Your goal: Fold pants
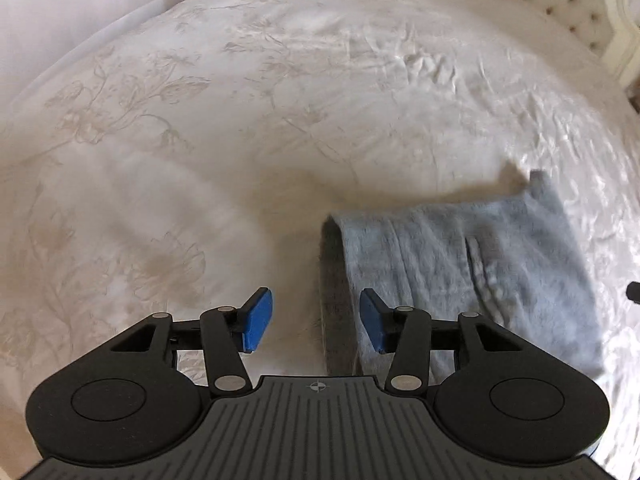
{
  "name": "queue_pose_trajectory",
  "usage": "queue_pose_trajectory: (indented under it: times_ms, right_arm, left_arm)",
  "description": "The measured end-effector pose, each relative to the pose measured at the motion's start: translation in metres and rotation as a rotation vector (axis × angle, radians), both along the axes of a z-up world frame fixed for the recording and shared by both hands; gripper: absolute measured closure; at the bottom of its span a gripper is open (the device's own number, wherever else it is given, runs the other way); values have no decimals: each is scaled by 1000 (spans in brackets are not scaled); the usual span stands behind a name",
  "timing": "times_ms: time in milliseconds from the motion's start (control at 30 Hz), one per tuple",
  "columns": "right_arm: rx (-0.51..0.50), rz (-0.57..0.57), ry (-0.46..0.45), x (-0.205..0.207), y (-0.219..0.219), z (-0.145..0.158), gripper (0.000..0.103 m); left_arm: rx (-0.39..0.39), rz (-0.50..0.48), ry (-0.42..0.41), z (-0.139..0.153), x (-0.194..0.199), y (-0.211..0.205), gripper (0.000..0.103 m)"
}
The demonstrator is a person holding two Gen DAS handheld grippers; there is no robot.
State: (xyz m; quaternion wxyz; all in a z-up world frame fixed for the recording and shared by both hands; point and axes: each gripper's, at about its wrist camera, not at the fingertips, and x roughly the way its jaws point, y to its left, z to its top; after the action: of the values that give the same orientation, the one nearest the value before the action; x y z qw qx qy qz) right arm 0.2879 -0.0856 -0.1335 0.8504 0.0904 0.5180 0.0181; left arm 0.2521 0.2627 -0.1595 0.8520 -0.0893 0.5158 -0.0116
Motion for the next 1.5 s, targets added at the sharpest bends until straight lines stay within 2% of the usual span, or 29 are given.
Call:
queue_pose_trajectory:
  times_ms: [100,200,233,300,367,433,533,600,667,767,833,900,933,1067,1167,1233,1400,1500]
  right_arm:
    - [10,93,-70,-11,23,9,72]
    - [-10,201,-73,-20,58,6,72]
    - [-28,231,-69,-24,66,2,72]
    - [-63,271,-23,-34,80,-17,72]
    - [-66,258,88,-43,80,-42,72]
    - [-78,263,142,-51,79,-57,72]
    - [-59,275,119,-49,74,-42,72]
    - [-49,275,38,-42,71,-23,72]
    - [-29,278,-45,-25,72,-6,72]
    - [6,290,-67,7,78,-6,72]
    - [-5,300,-51,30,80,-18,72]
    - [-45,301,-25,57,80,-43,72]
    - [-66,292,-15,64,81,-51,72]
    - [-123,203,15,107,65,-76,74]
    - [-132,177,7,120,59,-70,74]
    - [-137,181,-21,123,57,-61,73]
    - [-99,186,-97,83,52,-19,56]
    - [-91,207,-106,49,53,4,50]
  left_arm:
    - [-28,-42,-54,13,-3,-16,56]
    - [-85,-108,-89,18,-8,-44,56]
    - [-91,-125,-83,12,-8,-54,56]
    - [-66,-146,-32,-6,-15,-68,55]
    - [-31,-142,47,-33,-21,-74,55]
    - [-24,-143,61,-44,-30,-76,53]
    - [6,-170,46,-29,-30,-81,53]
    - [1,-156,-13,-13,-25,-73,53]
    - [-5,-151,-66,-3,-12,-72,52]
    - [-18,-147,-47,-10,4,-77,52]
    - [-10,-149,-11,-24,7,-80,52]
    - [20,-166,11,-37,0,-78,52]
    - [37,-180,17,-43,-2,-80,49]
    - [34,-183,18,-44,-8,-76,41]
    - [26,-166,33,-45,-5,-74,32]
    - [14,-152,36,-45,-1,-73,32]
    - [-11,-124,-5,-30,-6,-73,33]
    - [-14,-107,-51,-7,-16,-77,33]
